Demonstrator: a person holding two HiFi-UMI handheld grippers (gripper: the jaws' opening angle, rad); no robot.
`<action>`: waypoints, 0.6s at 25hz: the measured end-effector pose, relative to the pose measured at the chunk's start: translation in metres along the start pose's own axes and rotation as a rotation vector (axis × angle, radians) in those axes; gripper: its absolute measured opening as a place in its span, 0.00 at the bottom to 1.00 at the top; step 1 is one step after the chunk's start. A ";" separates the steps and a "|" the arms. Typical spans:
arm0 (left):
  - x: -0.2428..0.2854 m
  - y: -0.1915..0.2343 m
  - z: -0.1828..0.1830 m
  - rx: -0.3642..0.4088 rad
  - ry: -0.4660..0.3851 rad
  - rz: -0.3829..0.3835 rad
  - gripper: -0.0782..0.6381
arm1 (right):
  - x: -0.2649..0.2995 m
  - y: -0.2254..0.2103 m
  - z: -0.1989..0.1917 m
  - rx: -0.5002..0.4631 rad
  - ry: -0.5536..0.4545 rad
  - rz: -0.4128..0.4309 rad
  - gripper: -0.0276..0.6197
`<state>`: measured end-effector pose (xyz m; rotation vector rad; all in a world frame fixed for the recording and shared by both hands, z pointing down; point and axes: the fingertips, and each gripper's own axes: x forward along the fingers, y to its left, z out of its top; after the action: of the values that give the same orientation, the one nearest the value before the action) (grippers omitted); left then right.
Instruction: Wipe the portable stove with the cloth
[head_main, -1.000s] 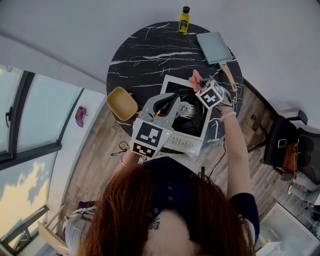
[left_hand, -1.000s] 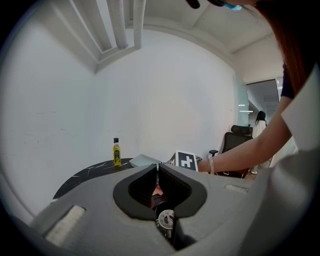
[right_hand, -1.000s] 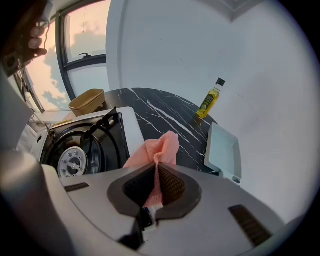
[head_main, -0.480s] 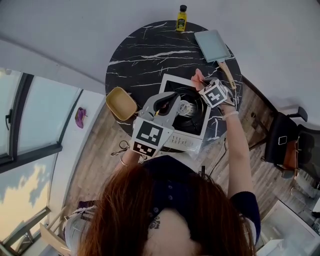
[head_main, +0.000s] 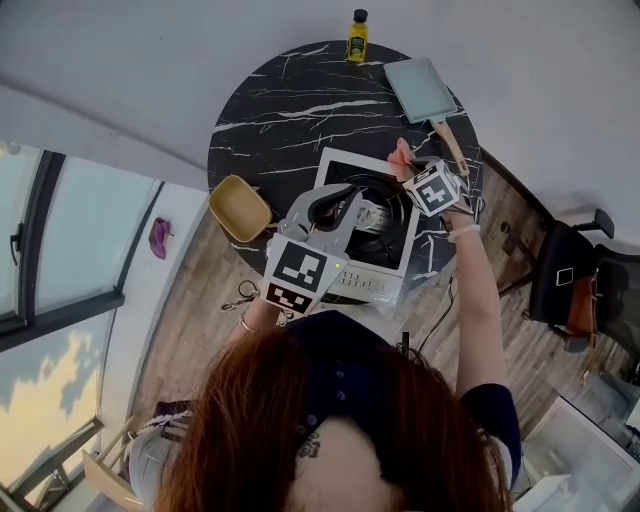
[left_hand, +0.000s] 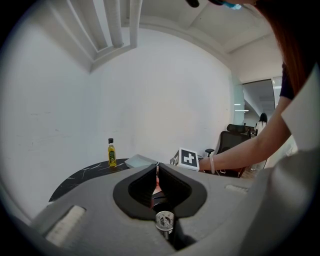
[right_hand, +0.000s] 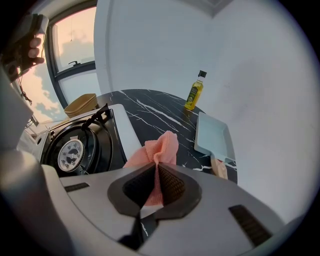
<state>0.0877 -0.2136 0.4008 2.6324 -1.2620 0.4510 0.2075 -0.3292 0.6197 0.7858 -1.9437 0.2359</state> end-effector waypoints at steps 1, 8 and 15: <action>0.000 -0.001 0.000 0.001 0.001 -0.001 0.14 | 0.000 -0.001 -0.001 0.006 -0.001 -0.001 0.08; 0.000 0.000 -0.001 0.003 0.006 -0.002 0.14 | 0.002 -0.002 -0.002 0.049 -0.015 0.013 0.08; 0.000 0.000 -0.002 0.005 0.012 -0.003 0.14 | 0.002 -0.007 -0.005 0.103 -0.011 0.040 0.08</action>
<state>0.0876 -0.2130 0.4027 2.6319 -1.2546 0.4695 0.2150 -0.3333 0.6224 0.8177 -1.9715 0.3589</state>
